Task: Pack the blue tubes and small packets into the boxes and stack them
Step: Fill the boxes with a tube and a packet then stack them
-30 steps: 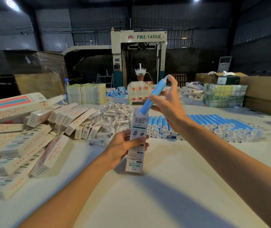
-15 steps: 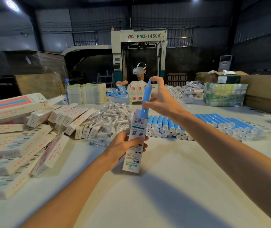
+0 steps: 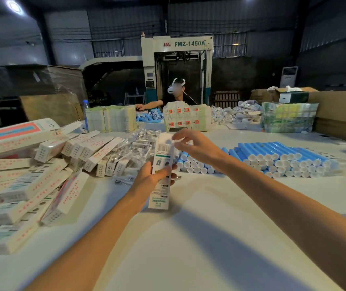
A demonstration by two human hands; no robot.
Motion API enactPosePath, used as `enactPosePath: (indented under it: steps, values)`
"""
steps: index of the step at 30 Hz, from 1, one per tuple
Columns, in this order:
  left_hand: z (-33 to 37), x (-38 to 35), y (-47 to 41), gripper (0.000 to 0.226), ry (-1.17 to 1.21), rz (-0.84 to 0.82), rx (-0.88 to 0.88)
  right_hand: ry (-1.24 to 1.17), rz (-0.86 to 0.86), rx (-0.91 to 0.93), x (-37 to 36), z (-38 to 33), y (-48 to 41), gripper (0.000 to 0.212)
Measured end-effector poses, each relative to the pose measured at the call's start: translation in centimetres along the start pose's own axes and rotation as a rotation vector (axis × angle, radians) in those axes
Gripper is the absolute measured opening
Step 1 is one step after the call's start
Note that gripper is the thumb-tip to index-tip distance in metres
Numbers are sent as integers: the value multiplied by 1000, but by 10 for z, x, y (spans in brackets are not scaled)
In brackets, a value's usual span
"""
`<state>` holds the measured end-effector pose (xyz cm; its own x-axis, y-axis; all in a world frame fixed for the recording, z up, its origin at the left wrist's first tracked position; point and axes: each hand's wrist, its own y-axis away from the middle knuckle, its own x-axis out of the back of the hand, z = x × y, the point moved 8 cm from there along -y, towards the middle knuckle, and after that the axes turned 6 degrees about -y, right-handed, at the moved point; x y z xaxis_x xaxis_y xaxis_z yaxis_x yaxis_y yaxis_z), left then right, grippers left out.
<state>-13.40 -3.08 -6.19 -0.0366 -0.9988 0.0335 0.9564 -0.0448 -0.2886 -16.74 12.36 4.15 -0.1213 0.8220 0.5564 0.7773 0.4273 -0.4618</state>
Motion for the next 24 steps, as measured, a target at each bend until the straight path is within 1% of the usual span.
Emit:
enactPosePath:
  steps: [1,3,4,5,6,8,10,11,13,15,18,20,22,24]
  values:
    - [-2,8,-3,34,-20,60,-2,-12,39,16,-3,3,2,30]
    - [-8,27,-8,31,-61,200,11,-84,178,40,-3,13,9,28]
    - [-12,35,-9,30,-59,262,21,-84,233,41,-5,21,13,25]
    - [-16,42,-10,29,-38,317,31,-44,244,32,-12,30,16,23]
    - [-20,48,-11,28,-10,364,44,27,207,19,-23,40,19,24]
    - [-26,55,-11,25,38,422,77,221,54,1,-53,58,24,32]
    - [-30,59,-12,23,76,439,91,367,-52,32,-77,68,30,41]
    - [-32,60,-13,22,84,441,90,408,-78,74,-86,70,31,42]
    - [-34,62,-14,23,76,438,90,487,-110,181,-98,71,33,33]
    - [-37,62,-16,25,81,429,88,591,-105,221,-103,73,31,27]
    - [-39,57,-19,23,153,399,98,630,-70,157,-101,80,29,35]
    - [-39,51,-22,21,199,361,106,654,-94,122,-101,82,30,33]
    - [-38,47,-22,18,193,337,98,717,-133,96,-100,82,36,32]
    - [-39,45,-21,19,174,334,103,753,-131,111,-94,78,44,37]
